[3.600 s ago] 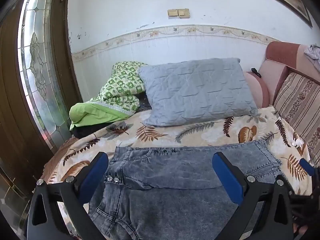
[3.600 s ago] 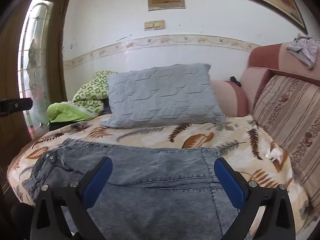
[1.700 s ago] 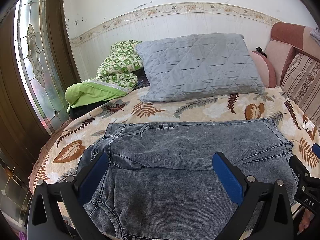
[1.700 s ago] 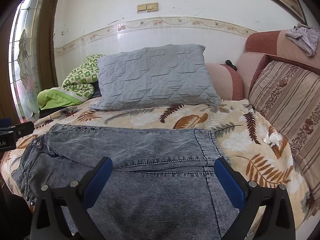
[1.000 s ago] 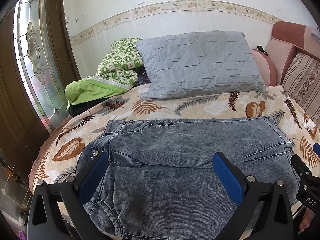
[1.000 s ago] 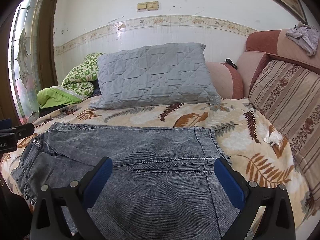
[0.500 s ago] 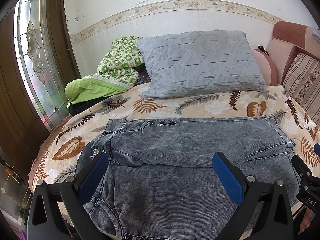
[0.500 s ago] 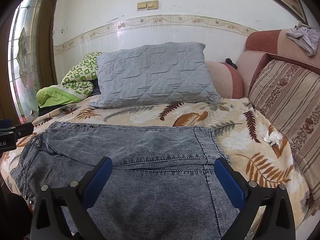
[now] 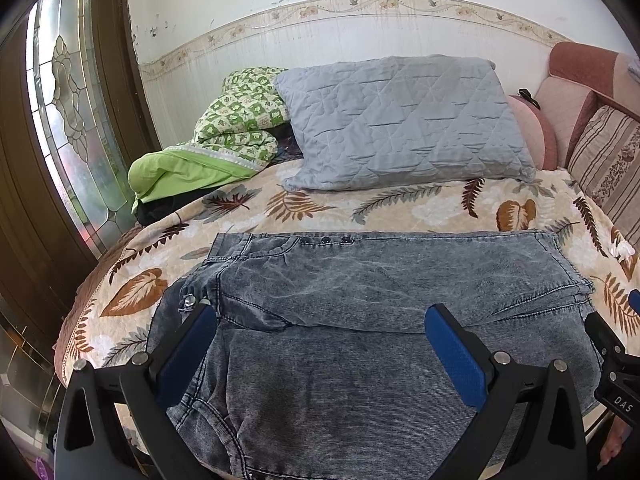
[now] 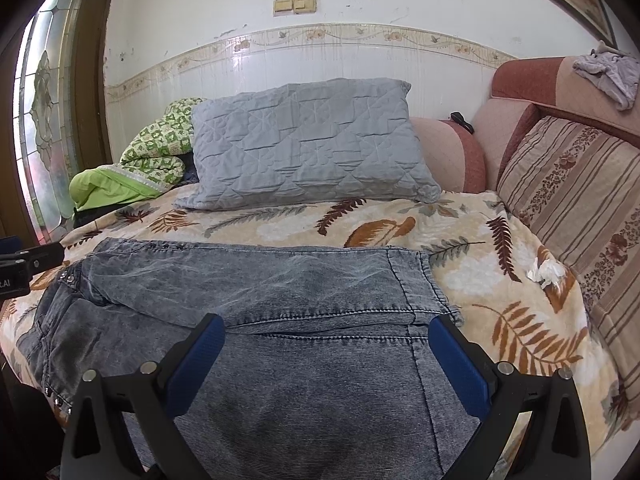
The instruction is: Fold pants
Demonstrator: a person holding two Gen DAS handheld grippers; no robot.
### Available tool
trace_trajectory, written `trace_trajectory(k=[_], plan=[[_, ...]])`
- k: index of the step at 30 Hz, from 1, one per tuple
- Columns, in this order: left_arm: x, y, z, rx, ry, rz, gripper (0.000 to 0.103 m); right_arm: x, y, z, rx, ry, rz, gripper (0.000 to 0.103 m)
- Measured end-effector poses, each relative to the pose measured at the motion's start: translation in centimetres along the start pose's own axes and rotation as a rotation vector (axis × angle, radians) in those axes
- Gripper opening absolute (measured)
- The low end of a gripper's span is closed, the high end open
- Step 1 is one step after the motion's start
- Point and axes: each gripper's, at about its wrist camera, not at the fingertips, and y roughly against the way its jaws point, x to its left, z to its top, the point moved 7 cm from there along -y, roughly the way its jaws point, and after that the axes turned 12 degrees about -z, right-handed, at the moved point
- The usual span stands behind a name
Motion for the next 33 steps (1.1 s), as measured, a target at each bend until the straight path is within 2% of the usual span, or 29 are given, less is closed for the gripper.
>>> trace_trajectory(k=[19, 24, 29, 33], plan=[[1.8, -2.6, -1.1, 0.038, 0.043, -0.007, 0.103, 1.0, -1.9, -0.6, 0.043, 0.041, -0.018, 0.103], [2.9, -4.1, -1.3, 0.078, 0.040, -0.011, 0.103, 0.6, -3.4, 0.1, 0.056, 0.040, -0.040, 0.103], [7.1, -7.3, -0.4, 0.198, 0.096, -0.062, 0.103, -3.1, -7.0, 2.2, 0.074, -0.016, -0.130, 0.103], [13.7, -10.7, 1.7, 0.263, 0.170, 0.009, 0.103, -7.8, -11.9, 3.9, 0.132, -0.088, -0.220, 0.103]])
